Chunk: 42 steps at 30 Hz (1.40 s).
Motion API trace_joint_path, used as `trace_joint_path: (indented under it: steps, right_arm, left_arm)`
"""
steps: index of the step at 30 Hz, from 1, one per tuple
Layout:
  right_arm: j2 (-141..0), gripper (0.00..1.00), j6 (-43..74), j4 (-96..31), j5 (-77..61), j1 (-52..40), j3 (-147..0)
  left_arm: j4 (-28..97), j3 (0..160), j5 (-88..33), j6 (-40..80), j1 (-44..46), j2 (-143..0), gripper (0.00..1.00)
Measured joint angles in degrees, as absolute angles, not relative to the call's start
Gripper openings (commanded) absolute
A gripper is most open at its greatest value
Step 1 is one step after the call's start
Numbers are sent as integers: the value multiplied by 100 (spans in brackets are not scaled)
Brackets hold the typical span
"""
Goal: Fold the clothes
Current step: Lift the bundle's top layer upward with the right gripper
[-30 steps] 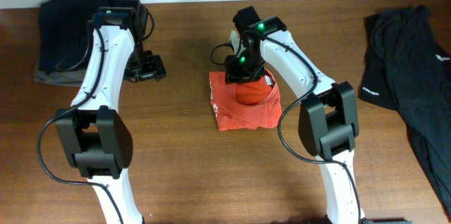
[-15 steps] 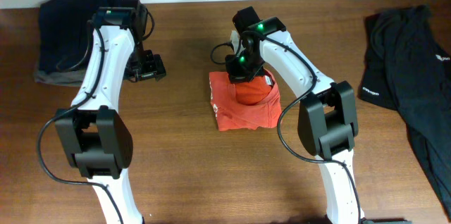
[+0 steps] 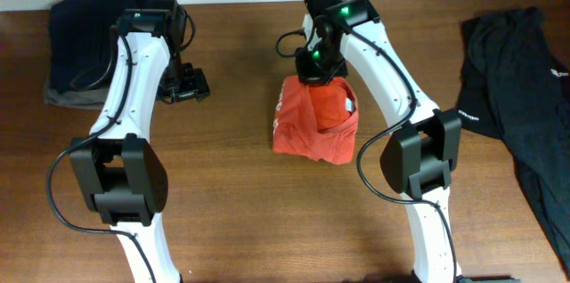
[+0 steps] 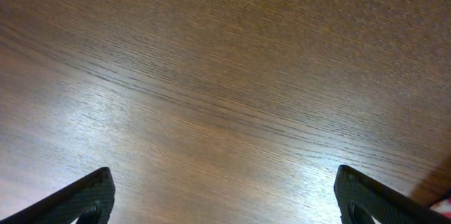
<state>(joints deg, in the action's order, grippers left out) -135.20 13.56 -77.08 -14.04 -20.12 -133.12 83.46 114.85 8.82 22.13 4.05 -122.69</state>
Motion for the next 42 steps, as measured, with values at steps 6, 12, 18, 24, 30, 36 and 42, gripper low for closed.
trace_joint_path:
  steps: [6, 12, 18, 24, 30, 36, 42]
  right_arm:
    - [-13520, 4, 1354, -7843, -1033, -1957, -13327]
    - [-13520, 4, 1544, -8291, -338, -1953, -13327]
    - [-13520, 44, 1761, -9024, 86, -1857, -13325]
    - [-13520, 42, 1793, -9708, 215, -1586, -13323]
    - [-13520, 42, 1848, -9710, 191, -1262, -13323]
    - [-13506, 46, 1505, -9710, -585, -856, -13323]
    - [-13493, 97, 1234, -9710, -1111, -626, -13323]
  left_arm:
    - [8346, 11485, 882, 2213, 405, -12269, 99]
    - [8348, 11485, 882, 2213, 405, -12269, 99]
    - [8348, 11485, 882, 2213, 405, -12269, 99]
    - [8348, 11485, 882, 2213, 405, -12269, 99]
    - [8372, 11485, 882, 2213, 405, -12269, 99]
    - [8482, 11485, 596, 1968, 405, -12269, 99]
    - [8648, 11476, -906, 812, 574, -12269, 99]
